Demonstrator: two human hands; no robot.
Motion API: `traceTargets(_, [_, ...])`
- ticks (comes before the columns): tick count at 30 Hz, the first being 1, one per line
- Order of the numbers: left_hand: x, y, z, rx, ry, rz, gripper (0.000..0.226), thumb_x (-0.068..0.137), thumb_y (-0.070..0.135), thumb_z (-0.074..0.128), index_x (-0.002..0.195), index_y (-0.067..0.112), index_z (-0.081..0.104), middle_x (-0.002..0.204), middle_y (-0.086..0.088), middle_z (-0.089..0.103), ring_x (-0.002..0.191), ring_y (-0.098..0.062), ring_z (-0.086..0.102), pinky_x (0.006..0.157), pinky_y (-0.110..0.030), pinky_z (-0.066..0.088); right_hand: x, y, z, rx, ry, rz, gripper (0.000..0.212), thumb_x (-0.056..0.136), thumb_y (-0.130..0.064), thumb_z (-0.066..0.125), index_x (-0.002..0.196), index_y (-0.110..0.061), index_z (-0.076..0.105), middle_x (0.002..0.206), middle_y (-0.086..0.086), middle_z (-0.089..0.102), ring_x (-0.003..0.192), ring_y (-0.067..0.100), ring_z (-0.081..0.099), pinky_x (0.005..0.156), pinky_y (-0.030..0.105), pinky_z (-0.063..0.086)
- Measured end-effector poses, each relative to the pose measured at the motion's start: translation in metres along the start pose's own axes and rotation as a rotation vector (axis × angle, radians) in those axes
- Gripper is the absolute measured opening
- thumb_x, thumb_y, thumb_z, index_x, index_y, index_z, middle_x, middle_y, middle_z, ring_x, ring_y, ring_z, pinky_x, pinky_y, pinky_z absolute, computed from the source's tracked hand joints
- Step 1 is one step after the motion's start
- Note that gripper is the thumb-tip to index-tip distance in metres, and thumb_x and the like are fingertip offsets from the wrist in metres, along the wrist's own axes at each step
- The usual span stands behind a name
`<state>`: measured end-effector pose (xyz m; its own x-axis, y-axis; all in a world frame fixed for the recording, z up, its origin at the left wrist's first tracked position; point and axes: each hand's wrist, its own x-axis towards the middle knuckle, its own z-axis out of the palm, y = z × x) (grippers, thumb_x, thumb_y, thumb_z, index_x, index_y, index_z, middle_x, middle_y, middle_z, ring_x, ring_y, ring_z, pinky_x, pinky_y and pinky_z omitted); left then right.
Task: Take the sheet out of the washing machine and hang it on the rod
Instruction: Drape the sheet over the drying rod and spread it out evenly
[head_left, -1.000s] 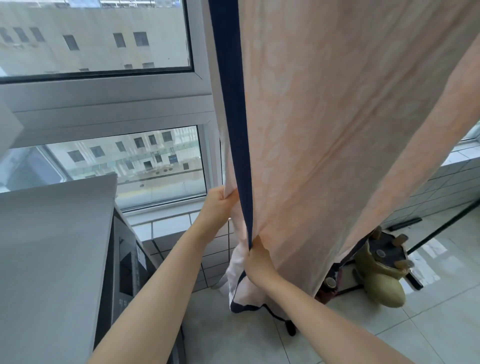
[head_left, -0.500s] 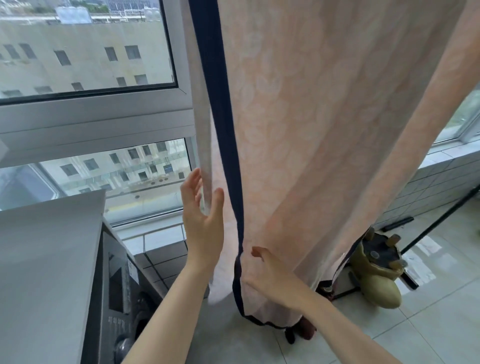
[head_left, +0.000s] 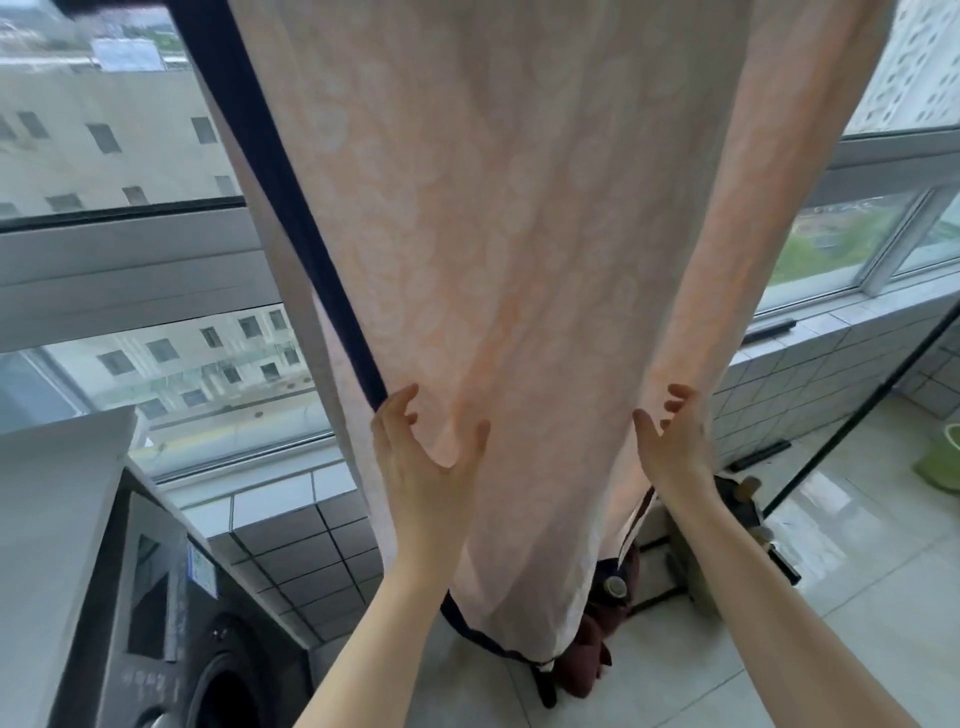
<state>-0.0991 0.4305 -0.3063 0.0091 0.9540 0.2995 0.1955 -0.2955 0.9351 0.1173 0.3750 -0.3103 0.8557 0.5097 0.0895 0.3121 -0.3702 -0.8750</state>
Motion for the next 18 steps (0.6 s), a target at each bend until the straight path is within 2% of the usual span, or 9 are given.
traceTargets(3, [-0.005,0.006,0.025,0.113,-0.095,0.013,0.068,0.074,0.054,0.071,0.131,0.033,0.041,0.125,0.015,0.04,0.113,-0.008,0.046,0.094,-0.035,0.046,0.024,-0.01,0.0,0.081,-0.172,0.03,0.062,0.091,-0.022,0.063,0.142,-0.01,0.03,0.123,0.001,0.049,0.11,0.021,0.05,0.093,0.037,0.045])
traceTargets(6, [-0.005,0.014,0.057,0.219,-0.247,-0.036,0.082,0.07,0.061,0.069,0.138,0.027,0.037,0.132,0.012,0.042,0.121,-0.014,0.045,0.1,-0.038,0.043,0.021,-0.019,0.008,0.073,-0.387,-0.083,0.046,0.087,-0.024,0.066,0.128,-0.011,0.049,0.111,0.002,0.064,0.096,0.021,0.063,0.082,0.04,0.054])
traceTargets(8, [-0.003,0.021,0.073,0.207,-0.241,-0.1,0.063,0.073,0.058,0.068,0.123,0.025,0.05,0.121,0.009,0.055,0.109,-0.013,0.053,0.09,-0.033,0.048,0.011,-0.017,0.009,0.075,-0.476,-0.181,0.034,0.086,-0.022,0.066,0.118,-0.015,0.057,0.102,-0.003,0.067,0.092,0.017,0.064,0.076,0.035,0.055])
traceTargets(10, [0.0,0.028,0.078,0.202,-0.188,-0.102,0.027,0.081,0.046,0.066,0.092,0.023,0.059,0.086,0.008,0.064,0.081,-0.016,0.06,0.068,-0.029,0.049,0.009,-0.012,0.002,0.114,-0.552,-0.219,0.023,0.085,-0.009,0.063,0.105,-0.019,0.059,0.094,-0.01,0.066,0.086,0.01,0.063,0.071,0.024,0.053])
traceTargets(12, [0.003,0.027,0.074,0.192,-0.162,-0.057,0.017,0.088,0.039,0.064,0.079,0.025,0.062,0.067,0.008,0.063,0.063,-0.017,0.059,0.057,-0.03,0.046,0.019,-0.007,-0.005,0.196,-0.597,-0.163,0.028,0.084,0.002,0.055,0.093,-0.023,0.062,0.09,-0.009,0.067,0.079,0.005,0.062,0.068,0.02,0.052])
traceTargets(13, [0.004,0.025,0.07,0.175,-0.156,-0.043,0.018,0.089,0.037,0.064,0.076,0.024,0.063,0.064,0.007,0.063,0.059,-0.016,0.059,0.054,-0.031,0.046,0.027,-0.005,-0.007,0.238,-0.553,-0.116,0.031,0.084,0.004,0.053,0.091,-0.024,0.062,0.093,-0.006,0.067,0.076,0.003,0.061,0.067,0.019,0.05])
traceTargets(14, [0.005,0.023,0.066,0.165,-0.149,-0.034,0.022,0.09,0.037,0.063,0.073,0.022,0.063,0.061,0.005,0.063,0.056,-0.016,0.058,0.052,-0.032,0.044,0.037,-0.003,-0.008,0.261,-0.464,-0.086,0.033,0.084,0.006,0.051,0.095,-0.024,0.061,0.102,-0.002,0.067,0.078,0.004,0.059,0.07,0.021,0.049])
traceTargets(16, [0.006,0.02,0.059,0.154,-0.124,-0.034,0.035,0.092,0.038,0.06,0.067,0.014,0.058,0.055,-0.001,0.056,0.049,-0.018,0.048,0.05,-0.032,0.036,0.052,-0.004,-0.006,0.234,-0.308,-0.105,0.039,0.086,0.001,0.056,0.121,-0.017,0.053,0.127,0.003,0.058,0.094,0.011,0.056,0.085,0.031,0.048])
traceTargets(18, [0.004,0.024,0.055,0.131,-0.09,-0.047,0.045,0.093,0.034,0.058,0.058,0.011,0.043,0.048,0.004,0.037,0.045,-0.012,0.032,0.05,-0.027,0.026,0.056,-0.012,-0.001,0.167,-0.365,-0.133,0.068,0.087,-0.017,0.066,0.144,-0.014,0.029,0.133,-0.008,0.045,0.106,0.012,0.047,0.095,0.036,0.044])
